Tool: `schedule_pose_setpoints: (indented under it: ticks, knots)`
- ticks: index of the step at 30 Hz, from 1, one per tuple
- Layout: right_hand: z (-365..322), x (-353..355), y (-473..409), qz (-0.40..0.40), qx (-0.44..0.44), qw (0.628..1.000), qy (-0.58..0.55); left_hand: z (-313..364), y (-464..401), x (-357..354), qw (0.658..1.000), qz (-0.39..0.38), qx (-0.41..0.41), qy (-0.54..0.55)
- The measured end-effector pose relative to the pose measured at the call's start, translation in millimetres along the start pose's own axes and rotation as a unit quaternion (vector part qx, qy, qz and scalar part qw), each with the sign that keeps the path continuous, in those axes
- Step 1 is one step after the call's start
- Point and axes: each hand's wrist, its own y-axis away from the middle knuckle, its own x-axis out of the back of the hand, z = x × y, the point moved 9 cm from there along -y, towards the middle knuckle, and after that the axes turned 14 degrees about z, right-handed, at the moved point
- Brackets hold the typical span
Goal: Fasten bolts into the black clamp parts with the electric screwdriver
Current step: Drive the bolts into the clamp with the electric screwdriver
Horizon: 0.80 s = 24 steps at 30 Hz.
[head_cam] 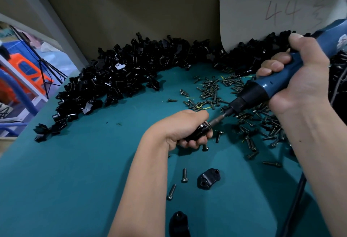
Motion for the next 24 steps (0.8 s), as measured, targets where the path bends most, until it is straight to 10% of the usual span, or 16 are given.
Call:
schedule_pose_setpoints:
  ticks: [6, 24]
  knots:
    - [-9, -4, 3, 0.013, 0.051, 0.999, -0.004, 14, -9, 35, 0.985, 0.156, -0.078, 0.005]
    - [-10, -3, 6, 0.014, 0.104, 0.994, 0.013, 3, -25, 32, 0.970, 0.219, -0.082, 0.067]
